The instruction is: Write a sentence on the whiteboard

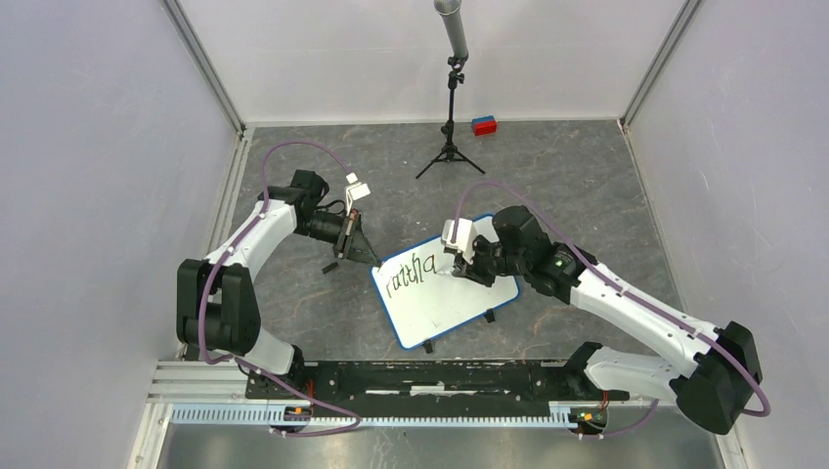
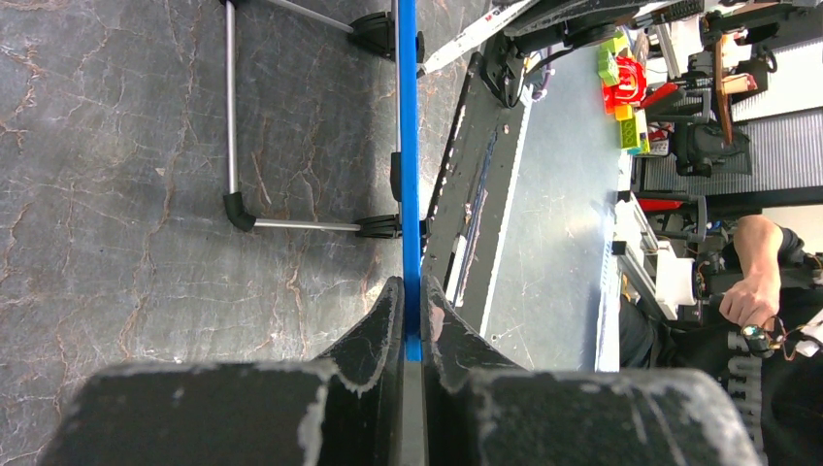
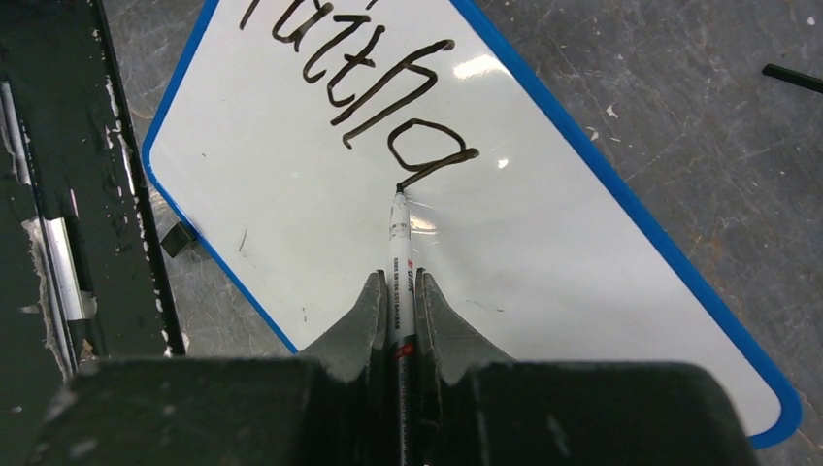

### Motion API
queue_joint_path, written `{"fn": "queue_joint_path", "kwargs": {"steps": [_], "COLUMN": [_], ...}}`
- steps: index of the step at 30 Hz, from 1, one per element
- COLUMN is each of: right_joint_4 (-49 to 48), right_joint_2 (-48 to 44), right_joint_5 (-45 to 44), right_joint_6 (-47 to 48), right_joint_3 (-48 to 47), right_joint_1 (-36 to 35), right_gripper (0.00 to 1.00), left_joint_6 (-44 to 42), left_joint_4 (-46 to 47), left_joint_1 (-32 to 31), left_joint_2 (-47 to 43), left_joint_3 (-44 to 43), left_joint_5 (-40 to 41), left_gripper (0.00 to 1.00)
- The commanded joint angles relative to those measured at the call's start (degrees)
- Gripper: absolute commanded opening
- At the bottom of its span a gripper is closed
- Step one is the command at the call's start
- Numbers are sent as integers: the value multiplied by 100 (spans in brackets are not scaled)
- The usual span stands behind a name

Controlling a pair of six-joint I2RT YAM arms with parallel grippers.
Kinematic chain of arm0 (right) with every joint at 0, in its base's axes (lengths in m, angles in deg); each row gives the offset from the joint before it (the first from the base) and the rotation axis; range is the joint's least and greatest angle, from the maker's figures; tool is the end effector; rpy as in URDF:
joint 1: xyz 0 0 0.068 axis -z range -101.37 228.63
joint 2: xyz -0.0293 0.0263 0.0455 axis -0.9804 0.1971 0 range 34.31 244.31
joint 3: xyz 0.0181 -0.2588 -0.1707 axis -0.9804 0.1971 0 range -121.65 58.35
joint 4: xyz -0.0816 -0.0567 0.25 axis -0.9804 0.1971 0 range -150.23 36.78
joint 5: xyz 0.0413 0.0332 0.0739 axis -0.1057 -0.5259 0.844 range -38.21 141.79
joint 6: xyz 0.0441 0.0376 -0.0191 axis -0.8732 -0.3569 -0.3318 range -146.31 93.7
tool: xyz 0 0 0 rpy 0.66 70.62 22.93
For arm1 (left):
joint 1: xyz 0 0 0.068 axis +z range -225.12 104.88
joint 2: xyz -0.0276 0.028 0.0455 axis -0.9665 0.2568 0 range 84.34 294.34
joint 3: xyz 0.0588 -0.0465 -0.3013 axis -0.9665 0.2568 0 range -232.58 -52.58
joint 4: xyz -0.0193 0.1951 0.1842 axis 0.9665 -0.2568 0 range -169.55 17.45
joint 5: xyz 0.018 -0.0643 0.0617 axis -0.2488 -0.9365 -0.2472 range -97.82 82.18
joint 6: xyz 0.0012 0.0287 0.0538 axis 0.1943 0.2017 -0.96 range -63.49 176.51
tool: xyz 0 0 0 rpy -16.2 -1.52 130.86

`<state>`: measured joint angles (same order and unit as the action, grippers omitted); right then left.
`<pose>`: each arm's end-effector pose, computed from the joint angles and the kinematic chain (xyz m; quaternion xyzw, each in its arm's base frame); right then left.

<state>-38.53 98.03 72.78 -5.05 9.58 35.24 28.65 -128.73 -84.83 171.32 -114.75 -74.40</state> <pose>0.1627 0.1764 0.3082 -0.5389 0.6987 0.2445 0.4021 0.2623 -0.0874 0.2731 0.3091 0.7751 -0.5300 0.1511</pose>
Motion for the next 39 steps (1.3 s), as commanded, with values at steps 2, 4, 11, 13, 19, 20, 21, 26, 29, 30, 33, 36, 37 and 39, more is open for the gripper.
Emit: {"fn": "queue_joint_path", "kwargs": {"steps": [2, 4, 11, 13, 19, 20, 21, 26, 29, 30, 33, 36, 37, 39], "right_joint_4": [-22, -44, -98, -80, -60, -40, -4, 63, 41, 35, -15, -32, -29, -45], "right_joint_2": [-47, -3, 222, 241, -2, -44, -78, -184, -161, -145, -102, -35, -14, 26], "right_joint_5": [73, 85, 84, 111, 0, -42, -79, -308, -405, -412, -403, -386, -364, -351], "right_joint_6": [-29, -34, -69, -86, -100, -95, -74, 58, 72, 72, 70, 89, 85, 89], "right_joint_3": [150, 134, -246, -371, -537, -545, -537, -404, -343, -343, -360, -370, -378, -378], "right_joint_1": [-123, -218, -334, -336, -319, -304, -271, -91, -56, -52, -57, -55, -55, -55], "right_gripper": [0, 0, 0, 0, 0, 0, 0, 0, 0, 0, 0, 0, 0, 0], "left_joint_6": [-347, -347, -351, -345, -338, -341, -340, -332, -325, -321, -323, -316, -309, -316], "left_joint_4": [-77, -77, -77, -77, -80, -87, -77, -78, -82, -82, -79, -78, -82, -79], "left_joint_1": [-74, -74, -74, -74, -74, -75, -74, -74, -74, -74, -74, -74, -83, -74], "left_joint_2": [-5, -6, -1, -3, -10, -14, -10, -28, -25, -29, -44, -49, -43, -40], "left_joint_3": [144, 144, 151, 146, 146, 144, 143, 137, 135, 135, 140, 135, 135, 135], "left_joint_5": [62, 67, 67, 74, 67, 69, 67, 67, 58, 58, 69, 67, 67, 63], "left_gripper": [2, 2, 3, 3, 2, 2, 3, 2, 3, 3, 2, 3, 2, 3]}}
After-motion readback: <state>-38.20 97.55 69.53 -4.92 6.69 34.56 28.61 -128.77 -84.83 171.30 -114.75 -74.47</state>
